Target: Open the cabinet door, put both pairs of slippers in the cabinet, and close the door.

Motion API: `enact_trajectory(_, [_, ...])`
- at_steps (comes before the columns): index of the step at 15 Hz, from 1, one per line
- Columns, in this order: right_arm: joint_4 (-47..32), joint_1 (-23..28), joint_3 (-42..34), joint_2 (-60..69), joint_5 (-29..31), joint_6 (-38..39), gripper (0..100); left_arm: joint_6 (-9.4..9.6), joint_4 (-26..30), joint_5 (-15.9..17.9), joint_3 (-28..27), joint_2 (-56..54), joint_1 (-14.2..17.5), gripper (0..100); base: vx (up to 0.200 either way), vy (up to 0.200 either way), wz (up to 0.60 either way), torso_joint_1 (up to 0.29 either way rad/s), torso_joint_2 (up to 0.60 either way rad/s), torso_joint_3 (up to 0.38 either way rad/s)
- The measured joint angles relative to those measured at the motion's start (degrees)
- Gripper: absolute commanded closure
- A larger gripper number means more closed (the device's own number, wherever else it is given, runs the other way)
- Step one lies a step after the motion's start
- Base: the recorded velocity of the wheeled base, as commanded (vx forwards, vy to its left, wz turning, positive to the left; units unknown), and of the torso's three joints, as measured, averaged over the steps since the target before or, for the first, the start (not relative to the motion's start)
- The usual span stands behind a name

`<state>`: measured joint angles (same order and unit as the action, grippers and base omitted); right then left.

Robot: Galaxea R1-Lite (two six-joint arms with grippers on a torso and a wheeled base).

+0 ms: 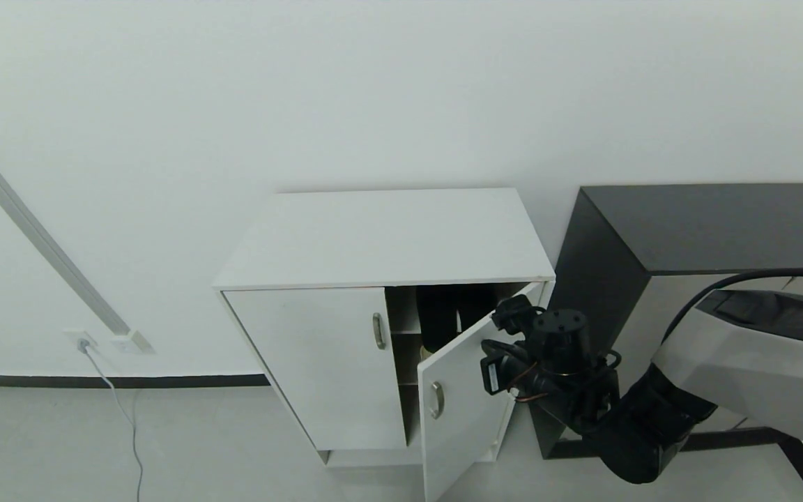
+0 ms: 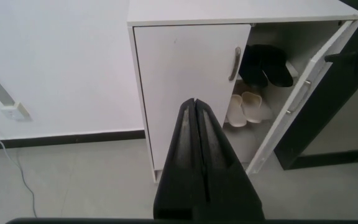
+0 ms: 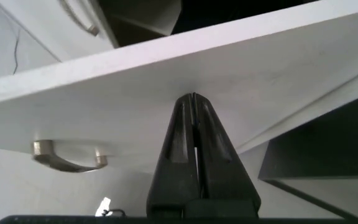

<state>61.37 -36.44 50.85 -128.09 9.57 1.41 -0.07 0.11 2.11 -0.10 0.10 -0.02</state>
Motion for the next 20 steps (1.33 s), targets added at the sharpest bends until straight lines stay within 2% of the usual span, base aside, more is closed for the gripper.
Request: enact_trajectory(20, [-2.79,3.43,13.35,-7.56,0.09,-0.09,100,0.00,0.05,0.00,0.02,0.00,0.02,100,0.000,0.000,0.00,0.000,0.00,0.000])
